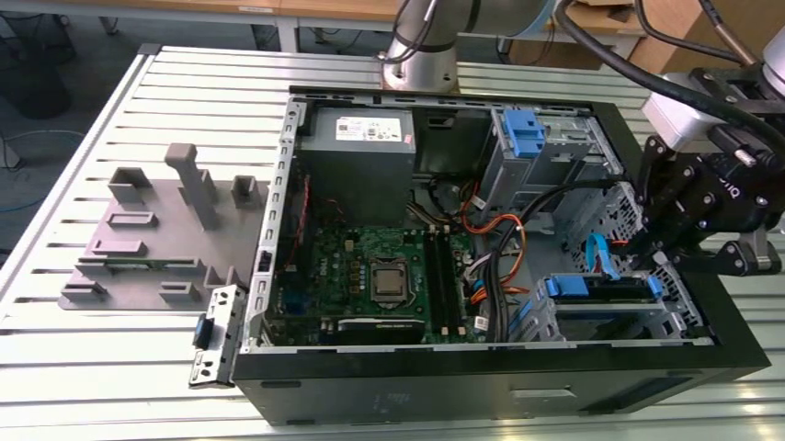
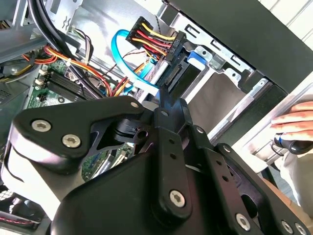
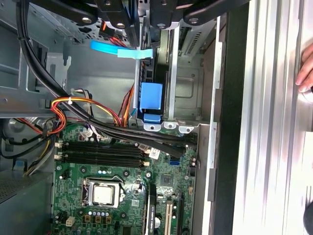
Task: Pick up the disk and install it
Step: 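Insert the second disk wire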
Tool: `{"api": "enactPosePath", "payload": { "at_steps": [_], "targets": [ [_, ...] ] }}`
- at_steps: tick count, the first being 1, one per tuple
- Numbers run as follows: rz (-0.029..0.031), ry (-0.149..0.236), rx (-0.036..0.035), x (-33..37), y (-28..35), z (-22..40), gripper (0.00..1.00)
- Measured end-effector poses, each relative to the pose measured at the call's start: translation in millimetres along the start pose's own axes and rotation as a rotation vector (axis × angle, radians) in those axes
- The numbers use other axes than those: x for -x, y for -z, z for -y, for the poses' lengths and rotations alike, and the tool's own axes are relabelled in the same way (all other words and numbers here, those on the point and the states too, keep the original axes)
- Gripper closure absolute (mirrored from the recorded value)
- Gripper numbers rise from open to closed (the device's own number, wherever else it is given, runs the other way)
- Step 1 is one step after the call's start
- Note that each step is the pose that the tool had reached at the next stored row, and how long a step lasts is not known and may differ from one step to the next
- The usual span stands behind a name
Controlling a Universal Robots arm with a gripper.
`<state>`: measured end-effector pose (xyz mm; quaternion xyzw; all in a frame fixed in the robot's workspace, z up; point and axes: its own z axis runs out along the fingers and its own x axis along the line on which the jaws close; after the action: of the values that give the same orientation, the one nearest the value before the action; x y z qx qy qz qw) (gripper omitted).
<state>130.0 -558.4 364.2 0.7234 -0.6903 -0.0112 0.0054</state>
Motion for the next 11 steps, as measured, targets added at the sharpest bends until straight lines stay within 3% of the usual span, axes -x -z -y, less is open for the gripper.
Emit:
{"api": "enactPosePath", "payload": {
  "at_steps": [11],
  "targets": [
    [0.0001,0.000,0.0000,0.0,1.8,0.0,0.76]
  ]
}}
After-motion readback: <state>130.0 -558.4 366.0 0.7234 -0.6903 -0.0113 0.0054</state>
